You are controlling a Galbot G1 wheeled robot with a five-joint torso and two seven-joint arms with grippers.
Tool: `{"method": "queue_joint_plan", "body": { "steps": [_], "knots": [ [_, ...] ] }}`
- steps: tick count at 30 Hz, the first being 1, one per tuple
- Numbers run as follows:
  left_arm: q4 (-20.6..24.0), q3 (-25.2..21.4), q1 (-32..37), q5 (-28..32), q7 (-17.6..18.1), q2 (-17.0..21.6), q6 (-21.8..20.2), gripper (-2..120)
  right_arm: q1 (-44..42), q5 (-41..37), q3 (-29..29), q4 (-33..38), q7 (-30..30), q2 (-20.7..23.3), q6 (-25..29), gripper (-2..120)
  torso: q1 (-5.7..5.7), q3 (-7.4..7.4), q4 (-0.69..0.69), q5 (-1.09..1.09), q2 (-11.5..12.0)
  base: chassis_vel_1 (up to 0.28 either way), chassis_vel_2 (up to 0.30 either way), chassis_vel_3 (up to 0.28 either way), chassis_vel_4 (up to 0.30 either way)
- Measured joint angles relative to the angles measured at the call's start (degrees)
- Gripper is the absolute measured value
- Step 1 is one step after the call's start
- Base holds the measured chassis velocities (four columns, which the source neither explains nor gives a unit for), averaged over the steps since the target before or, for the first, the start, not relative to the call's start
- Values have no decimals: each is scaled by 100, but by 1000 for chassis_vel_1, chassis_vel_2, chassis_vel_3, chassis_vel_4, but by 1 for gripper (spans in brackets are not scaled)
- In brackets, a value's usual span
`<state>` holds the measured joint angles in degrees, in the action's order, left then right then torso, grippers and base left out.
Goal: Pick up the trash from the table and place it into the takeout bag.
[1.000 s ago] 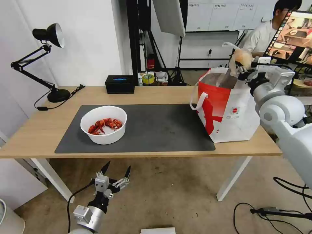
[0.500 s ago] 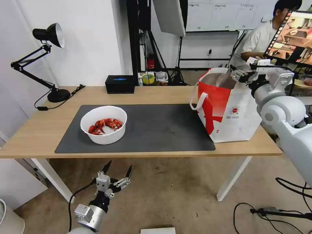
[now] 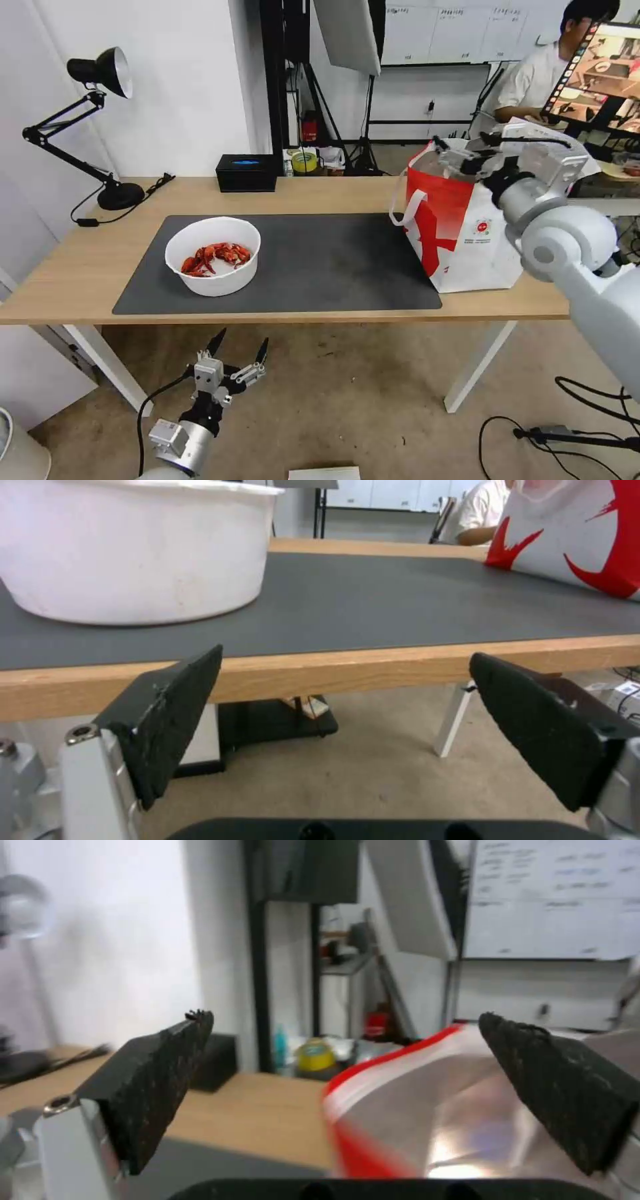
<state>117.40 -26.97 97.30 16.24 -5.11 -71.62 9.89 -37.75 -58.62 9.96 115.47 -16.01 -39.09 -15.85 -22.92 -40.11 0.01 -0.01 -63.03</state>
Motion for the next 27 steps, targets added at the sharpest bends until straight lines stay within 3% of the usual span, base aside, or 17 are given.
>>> {"method": "queue_joint_plan", "body": {
  "steps": [7,11,16,20,22,27],
  "knots": [
    [31,-66,30,8,4,-25,6,100,-1780,264,578,986,85,-162,375,100,1,0,-1,0,0,0,0,0,0],
    [32,-69,36,9,5,-29,11,100,-2452,501,874,1160,155,-313,500,100,0,1,-1,0,0,0,0,0,0],
    [27,-62,32,9,-1,-36,17,100,-3900,1253,1426,1351,412,-796,802,100,0,1,-2,1,-1,0,0,0,0],
    [23,-53,29,9,5,-37,19,100,-4427,1663,1504,1356,517,-1065,988,100,0,1,-2,0,0,0,0,0,0],
    [16,-39,18,9,4,-45,22,100,-5073,2117,1465,1294,623,-1440,1259,100,1,0,-2,0,0,0,0,0,0],
    [12,-43,17,8,3,-57,29,100,-5495,2609,1236,1017,696,-1718,1666,100,1,1,-1,0,-1,0,0,0,0]
  ]
}}
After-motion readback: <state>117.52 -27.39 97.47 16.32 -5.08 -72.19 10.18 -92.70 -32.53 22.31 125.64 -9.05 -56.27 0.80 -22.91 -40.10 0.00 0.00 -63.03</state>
